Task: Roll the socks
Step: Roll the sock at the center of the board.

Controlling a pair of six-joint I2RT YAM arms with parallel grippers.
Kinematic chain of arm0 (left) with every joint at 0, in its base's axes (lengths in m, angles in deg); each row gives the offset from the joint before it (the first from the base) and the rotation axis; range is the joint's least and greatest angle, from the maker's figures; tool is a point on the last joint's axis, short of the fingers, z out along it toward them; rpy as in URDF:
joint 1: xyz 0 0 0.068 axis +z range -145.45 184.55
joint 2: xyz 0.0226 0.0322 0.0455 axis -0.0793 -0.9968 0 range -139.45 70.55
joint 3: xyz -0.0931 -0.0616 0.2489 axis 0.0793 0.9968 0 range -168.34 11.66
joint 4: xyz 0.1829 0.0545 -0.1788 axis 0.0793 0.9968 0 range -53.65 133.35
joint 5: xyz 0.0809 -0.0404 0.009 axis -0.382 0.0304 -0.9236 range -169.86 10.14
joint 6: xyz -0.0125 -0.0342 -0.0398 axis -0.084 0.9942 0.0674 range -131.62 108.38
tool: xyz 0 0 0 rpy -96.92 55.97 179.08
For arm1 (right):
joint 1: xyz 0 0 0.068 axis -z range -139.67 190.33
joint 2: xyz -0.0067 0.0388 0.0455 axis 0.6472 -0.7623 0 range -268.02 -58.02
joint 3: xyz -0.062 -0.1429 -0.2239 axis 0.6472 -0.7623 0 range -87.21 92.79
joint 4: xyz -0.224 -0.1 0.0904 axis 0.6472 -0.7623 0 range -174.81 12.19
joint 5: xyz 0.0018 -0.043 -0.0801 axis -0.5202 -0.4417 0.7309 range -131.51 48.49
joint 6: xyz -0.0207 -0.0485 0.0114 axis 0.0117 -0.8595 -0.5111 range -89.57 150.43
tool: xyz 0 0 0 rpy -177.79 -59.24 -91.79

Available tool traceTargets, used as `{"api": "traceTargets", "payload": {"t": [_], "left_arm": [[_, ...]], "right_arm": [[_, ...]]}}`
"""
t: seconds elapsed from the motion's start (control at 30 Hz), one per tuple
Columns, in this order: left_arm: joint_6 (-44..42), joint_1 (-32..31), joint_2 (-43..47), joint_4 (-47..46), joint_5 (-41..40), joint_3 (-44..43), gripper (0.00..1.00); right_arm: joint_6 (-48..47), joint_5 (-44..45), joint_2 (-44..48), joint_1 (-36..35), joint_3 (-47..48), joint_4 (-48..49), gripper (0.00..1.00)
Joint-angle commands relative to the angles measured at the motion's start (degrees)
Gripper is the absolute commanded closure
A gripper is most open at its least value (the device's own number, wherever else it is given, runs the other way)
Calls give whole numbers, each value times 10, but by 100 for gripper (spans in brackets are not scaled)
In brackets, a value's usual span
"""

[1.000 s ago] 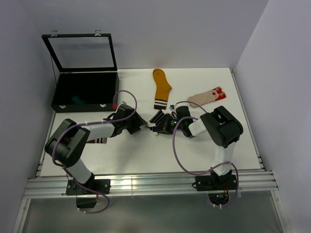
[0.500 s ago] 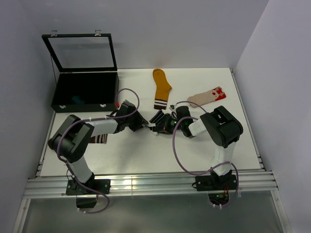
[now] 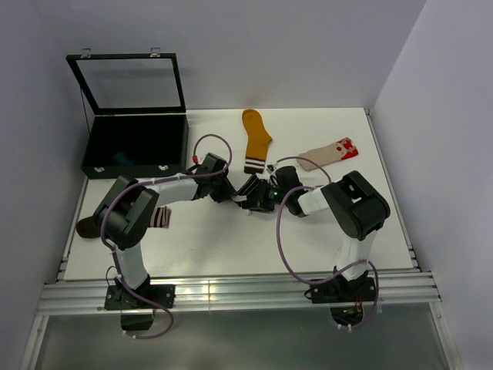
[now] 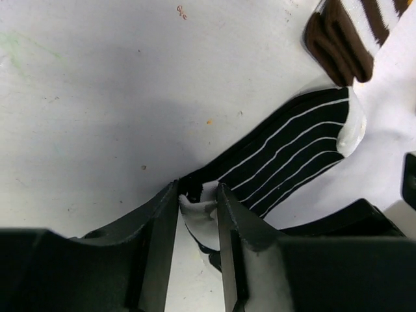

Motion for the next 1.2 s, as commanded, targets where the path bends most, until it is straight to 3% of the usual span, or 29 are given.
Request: {"api": "traceTargets", "payload": {"t": [0.0, 0.17, 0.4, 0.8, 1.17], "left_arm": [[-25, -11, -23, 75, -35, -10, 65], [-33, -14, -33, 82, -32, -22, 71], [-55, -14, -44, 99, -25, -42, 86], [-120, -14, -64, 151, -15, -97, 86], [-134, -14, -70, 159, -8, -110, 85]], "right_arm": [[-39, 44, 29, -15, 23, -54, 78], [-79, 80, 53, -31, 41, -96, 69], [-188, 196, 116, -69, 64, -188, 58], [-428, 444, 196, -205, 67, -184, 53], [-520, 509, 110, -268, 103, -149, 52]]}}
